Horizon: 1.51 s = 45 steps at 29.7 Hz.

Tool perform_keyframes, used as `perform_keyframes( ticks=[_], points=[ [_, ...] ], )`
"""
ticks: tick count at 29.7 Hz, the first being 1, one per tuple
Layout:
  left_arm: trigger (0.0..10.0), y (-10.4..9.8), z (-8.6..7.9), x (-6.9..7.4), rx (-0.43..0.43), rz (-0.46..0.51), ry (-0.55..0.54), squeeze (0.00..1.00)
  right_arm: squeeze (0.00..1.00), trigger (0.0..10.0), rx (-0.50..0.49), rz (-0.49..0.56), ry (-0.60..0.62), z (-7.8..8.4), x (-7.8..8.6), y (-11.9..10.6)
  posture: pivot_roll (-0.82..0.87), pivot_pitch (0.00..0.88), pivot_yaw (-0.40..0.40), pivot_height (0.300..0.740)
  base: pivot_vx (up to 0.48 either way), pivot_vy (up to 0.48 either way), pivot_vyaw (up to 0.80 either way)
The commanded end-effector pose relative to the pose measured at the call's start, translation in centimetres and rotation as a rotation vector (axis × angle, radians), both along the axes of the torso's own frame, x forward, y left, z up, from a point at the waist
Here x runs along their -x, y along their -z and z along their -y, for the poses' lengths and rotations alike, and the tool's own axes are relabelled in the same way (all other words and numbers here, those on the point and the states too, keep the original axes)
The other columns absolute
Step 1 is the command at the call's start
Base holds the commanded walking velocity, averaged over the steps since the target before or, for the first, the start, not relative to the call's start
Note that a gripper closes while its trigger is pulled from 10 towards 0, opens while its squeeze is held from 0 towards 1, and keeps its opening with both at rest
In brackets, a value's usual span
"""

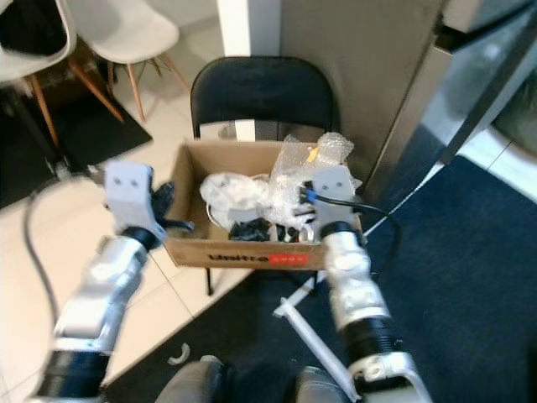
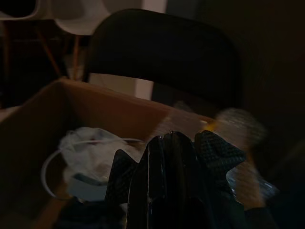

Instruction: Picking trash to rubbish bin

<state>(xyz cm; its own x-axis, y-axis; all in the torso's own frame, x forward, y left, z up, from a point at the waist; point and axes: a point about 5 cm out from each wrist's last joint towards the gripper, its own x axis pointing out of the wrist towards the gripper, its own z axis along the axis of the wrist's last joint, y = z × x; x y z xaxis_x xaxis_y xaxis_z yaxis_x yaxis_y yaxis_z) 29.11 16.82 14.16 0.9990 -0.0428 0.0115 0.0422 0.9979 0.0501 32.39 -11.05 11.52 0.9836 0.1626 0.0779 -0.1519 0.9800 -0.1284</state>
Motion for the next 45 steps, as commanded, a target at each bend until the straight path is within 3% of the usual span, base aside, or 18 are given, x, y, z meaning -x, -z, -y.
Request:
perform_keyframes(
  ticks=[1, 45],
  points=[
    [10.0, 0.49, 0.18, 0.06, -0.004, -0.022, 0.001, 0.00, 0.00, 10.0, 0.004, -0.018, 0.029, 0.95, 0.01, 0.44, 0.07, 0.081, -0.014, 0.740, 0.259, 0.000, 0.00],
    [10.0, 0.69, 0.00, -0.12, -0.025, -0.036, 0.008, 0.00, 0.00, 10.0, 0.004, -0.047, 0.024, 0.79, -0.33, 0.95, 0.08, 0.084, -0.012, 0.740, 0.254, 0.000, 0.00]
  ],
)
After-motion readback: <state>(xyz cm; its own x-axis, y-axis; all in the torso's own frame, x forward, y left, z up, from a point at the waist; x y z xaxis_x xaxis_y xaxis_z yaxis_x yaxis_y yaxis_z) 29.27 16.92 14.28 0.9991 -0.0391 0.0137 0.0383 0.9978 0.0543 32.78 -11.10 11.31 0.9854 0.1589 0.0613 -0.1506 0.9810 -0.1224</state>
